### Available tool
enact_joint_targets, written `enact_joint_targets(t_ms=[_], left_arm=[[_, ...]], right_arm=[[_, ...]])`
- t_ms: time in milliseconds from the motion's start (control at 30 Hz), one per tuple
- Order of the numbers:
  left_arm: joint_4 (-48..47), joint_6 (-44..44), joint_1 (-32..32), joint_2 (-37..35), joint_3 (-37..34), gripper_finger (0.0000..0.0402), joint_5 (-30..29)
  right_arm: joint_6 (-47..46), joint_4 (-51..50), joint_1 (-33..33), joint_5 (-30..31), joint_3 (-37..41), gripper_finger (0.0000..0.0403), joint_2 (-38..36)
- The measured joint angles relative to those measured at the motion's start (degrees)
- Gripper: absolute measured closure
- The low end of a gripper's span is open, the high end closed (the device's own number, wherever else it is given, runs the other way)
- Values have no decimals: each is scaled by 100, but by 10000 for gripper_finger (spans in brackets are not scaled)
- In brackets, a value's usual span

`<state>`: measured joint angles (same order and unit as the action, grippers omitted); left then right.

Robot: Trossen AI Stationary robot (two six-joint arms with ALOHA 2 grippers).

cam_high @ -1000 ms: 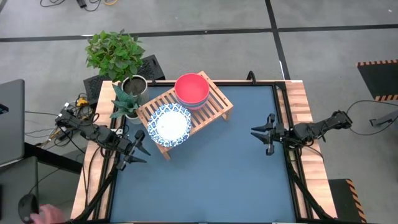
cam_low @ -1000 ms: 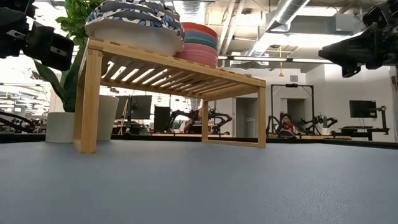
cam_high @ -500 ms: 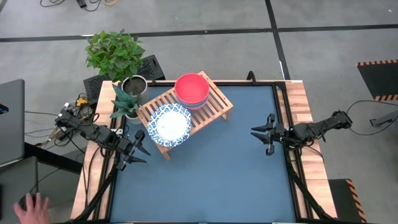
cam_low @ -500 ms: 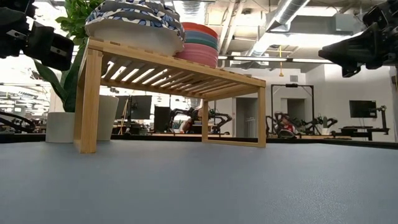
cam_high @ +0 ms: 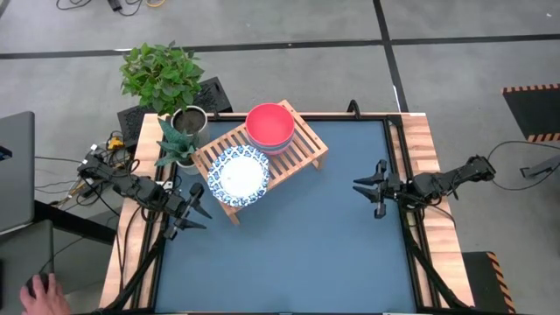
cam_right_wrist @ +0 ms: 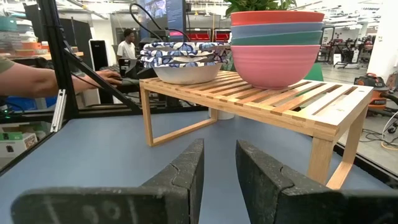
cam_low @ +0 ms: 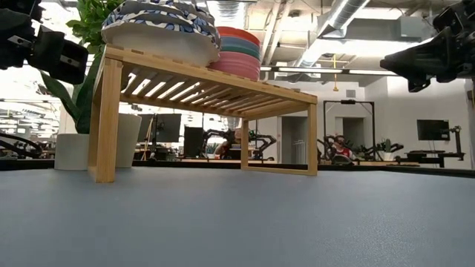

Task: Place and stack bowls onto a shelf
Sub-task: Return to Home Position

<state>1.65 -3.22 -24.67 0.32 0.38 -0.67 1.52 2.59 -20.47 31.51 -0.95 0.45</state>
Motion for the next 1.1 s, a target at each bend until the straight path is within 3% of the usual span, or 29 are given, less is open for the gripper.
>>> enact_joint_targets(t_ms=[1100], left_arm=[[0,-111,2,0,-2,262,0]], right_arm=[[-2,0,0,0,0,284,1]])
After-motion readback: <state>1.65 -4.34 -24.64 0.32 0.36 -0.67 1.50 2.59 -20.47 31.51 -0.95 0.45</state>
